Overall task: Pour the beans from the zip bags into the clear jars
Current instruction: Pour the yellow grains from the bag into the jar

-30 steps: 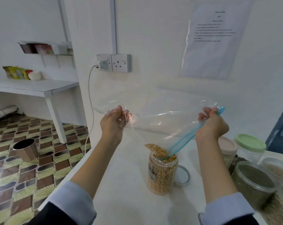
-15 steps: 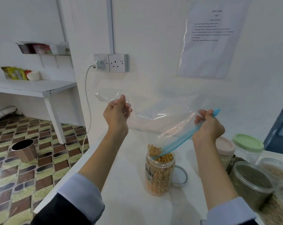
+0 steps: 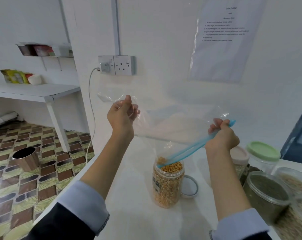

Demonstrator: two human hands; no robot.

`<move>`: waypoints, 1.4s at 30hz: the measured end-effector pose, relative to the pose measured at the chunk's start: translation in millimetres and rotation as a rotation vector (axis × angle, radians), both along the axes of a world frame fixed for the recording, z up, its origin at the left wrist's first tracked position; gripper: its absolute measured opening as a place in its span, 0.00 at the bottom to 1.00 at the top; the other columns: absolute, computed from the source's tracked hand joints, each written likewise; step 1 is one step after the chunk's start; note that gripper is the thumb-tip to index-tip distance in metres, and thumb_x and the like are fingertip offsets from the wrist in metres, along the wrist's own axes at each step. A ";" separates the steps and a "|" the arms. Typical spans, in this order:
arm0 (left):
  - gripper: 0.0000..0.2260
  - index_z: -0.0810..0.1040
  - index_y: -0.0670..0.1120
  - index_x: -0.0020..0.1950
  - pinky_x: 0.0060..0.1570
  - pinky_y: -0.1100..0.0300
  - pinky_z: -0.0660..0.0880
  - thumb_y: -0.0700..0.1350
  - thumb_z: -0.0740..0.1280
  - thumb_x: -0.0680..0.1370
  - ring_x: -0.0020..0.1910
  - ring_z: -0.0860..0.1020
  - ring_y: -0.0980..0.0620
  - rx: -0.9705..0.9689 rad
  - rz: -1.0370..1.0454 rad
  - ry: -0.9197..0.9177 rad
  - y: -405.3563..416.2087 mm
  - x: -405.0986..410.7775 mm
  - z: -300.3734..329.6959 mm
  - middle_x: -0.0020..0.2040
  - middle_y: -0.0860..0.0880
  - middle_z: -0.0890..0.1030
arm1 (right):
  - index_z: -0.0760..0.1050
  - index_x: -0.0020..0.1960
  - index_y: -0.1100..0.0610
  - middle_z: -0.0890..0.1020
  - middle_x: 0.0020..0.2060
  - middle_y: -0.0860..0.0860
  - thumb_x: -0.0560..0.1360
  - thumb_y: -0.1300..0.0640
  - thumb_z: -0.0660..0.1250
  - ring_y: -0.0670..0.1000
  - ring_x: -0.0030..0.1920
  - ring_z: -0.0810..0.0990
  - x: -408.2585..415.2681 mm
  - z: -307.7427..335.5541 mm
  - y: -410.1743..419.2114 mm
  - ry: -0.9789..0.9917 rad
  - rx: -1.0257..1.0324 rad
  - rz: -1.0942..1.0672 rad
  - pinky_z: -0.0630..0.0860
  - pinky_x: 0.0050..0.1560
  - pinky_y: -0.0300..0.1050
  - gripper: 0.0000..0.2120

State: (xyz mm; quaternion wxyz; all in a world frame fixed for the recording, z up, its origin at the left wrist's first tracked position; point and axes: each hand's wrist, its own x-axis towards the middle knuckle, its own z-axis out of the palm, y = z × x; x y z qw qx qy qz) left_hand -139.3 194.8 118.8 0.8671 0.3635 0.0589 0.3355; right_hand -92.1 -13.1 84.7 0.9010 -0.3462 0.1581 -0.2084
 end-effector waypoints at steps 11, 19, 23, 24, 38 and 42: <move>0.20 0.73 0.45 0.52 0.47 0.57 0.77 0.58 0.70 0.70 0.43 0.82 0.52 0.315 -0.302 -0.024 12.4 -1.3 -27.3 0.44 0.48 0.83 | 0.75 0.37 0.57 0.81 0.30 0.49 0.79 0.61 0.63 0.45 0.25 0.73 2.3 -6.7 -9.6 0.030 0.069 -0.016 0.72 0.31 0.37 0.11; 0.32 0.65 0.45 0.68 0.58 0.56 0.76 0.39 0.74 0.68 0.63 0.76 0.50 0.828 -0.687 0.271 4.7 -18.4 -95.8 0.61 0.48 0.79 | 0.72 0.38 0.55 0.80 0.33 0.50 0.80 0.62 0.62 0.44 0.23 0.73 7.0 -15.1 -15.7 0.053 0.122 -0.037 0.71 0.30 0.36 0.11; 0.35 0.58 0.53 0.66 0.50 0.59 0.78 0.29 0.71 0.70 0.59 0.78 0.50 0.901 -0.714 0.263 -9.2 -16.1 -99.4 0.58 0.44 0.79 | 0.72 0.38 0.54 0.80 0.28 0.48 0.79 0.62 0.62 0.44 0.23 0.72 8.2 -17.2 -11.5 0.056 0.114 -0.035 0.71 0.30 0.36 0.12; 0.35 0.58 0.55 0.65 0.51 0.58 0.78 0.29 0.72 0.70 0.58 0.78 0.50 0.921 -0.707 0.259 -10.5 -15.3 -99.7 0.57 0.43 0.79 | 0.72 0.38 0.54 0.80 0.27 0.48 0.79 0.63 0.62 0.44 0.23 0.72 8.7 -17.9 -11.2 0.054 0.116 -0.036 0.71 0.30 0.37 0.12; 0.27 0.70 0.49 0.56 0.45 0.56 0.79 0.29 0.75 0.65 0.35 0.80 0.49 0.988 -0.366 0.207 -30.7 -3.1 -95.3 0.28 0.53 0.76 | 0.74 0.36 0.56 0.81 0.29 0.49 0.78 0.64 0.63 0.46 0.23 0.71 8.1 -11.4 -12.5 0.008 0.105 0.012 0.70 0.29 0.39 0.12; 0.27 0.70 0.50 0.56 0.45 0.48 0.79 0.35 0.78 0.64 0.35 0.78 0.46 1.072 -0.399 0.224 -32.0 -2.0 -94.2 0.29 0.52 0.75 | 0.74 0.38 0.56 0.81 0.26 0.47 0.78 0.64 0.63 0.45 0.23 0.72 5.8 -11.8 -12.3 0.015 0.087 0.038 0.71 0.28 0.37 0.11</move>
